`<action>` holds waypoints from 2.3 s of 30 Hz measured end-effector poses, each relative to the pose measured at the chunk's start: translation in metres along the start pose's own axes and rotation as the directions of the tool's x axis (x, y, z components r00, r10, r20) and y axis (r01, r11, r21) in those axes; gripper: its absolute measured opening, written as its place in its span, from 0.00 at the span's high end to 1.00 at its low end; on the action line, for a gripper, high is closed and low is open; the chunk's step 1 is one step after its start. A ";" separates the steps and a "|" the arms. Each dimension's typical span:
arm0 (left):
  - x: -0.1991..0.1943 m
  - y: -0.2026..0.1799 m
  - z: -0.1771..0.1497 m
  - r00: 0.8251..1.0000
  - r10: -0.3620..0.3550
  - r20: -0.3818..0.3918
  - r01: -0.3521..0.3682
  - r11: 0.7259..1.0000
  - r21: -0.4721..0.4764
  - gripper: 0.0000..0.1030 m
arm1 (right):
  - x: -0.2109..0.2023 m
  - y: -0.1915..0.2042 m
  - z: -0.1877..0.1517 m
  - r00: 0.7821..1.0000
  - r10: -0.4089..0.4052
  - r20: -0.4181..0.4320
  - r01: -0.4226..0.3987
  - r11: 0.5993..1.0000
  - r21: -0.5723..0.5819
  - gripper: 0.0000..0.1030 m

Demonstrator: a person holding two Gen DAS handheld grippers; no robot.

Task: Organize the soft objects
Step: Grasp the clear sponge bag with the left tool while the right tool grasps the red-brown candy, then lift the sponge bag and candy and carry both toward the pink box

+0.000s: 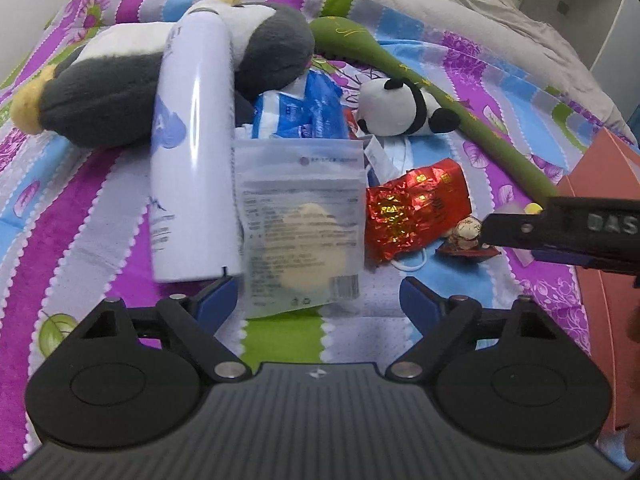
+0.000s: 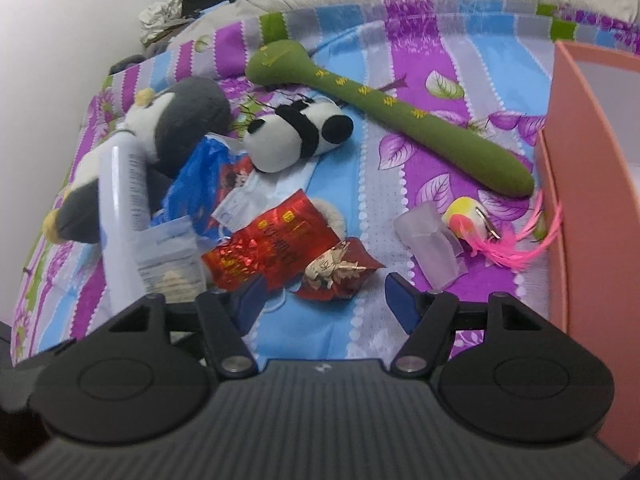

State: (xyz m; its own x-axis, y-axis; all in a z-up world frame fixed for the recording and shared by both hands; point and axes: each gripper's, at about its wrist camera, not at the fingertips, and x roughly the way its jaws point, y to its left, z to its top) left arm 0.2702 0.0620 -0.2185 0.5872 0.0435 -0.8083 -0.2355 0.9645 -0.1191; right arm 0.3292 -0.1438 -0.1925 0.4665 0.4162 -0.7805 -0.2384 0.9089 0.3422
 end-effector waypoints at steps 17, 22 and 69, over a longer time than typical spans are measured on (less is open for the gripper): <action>0.025 -0.011 0.001 0.996 0.078 0.051 -0.076 0.996 -0.040 0.52 | 0.041 -0.010 0.001 0.999 0.026 -0.047 -0.023 0.998 0.058 0.57; 0.018 -0.007 0.000 0.997 0.055 0.050 -0.052 0.997 -0.051 0.53 | 0.034 -0.011 -0.002 0.999 0.035 -0.041 -0.032 0.998 0.059 0.58; -0.003 -0.009 -0.057 1.000 -0.012 0.003 0.011 0.966 0.258 0.47 | -0.057 0.003 -0.113 0.995 -0.084 -0.050 0.079 0.992 -0.098 0.58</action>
State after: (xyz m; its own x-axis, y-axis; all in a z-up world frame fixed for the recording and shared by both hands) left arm 0.2267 0.0385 -0.2479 0.5924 0.0329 -0.8050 -0.0216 0.9995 0.0249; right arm 0.2053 -0.1679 -0.2063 0.4418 0.3364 -0.8316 -0.2834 0.9319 0.2264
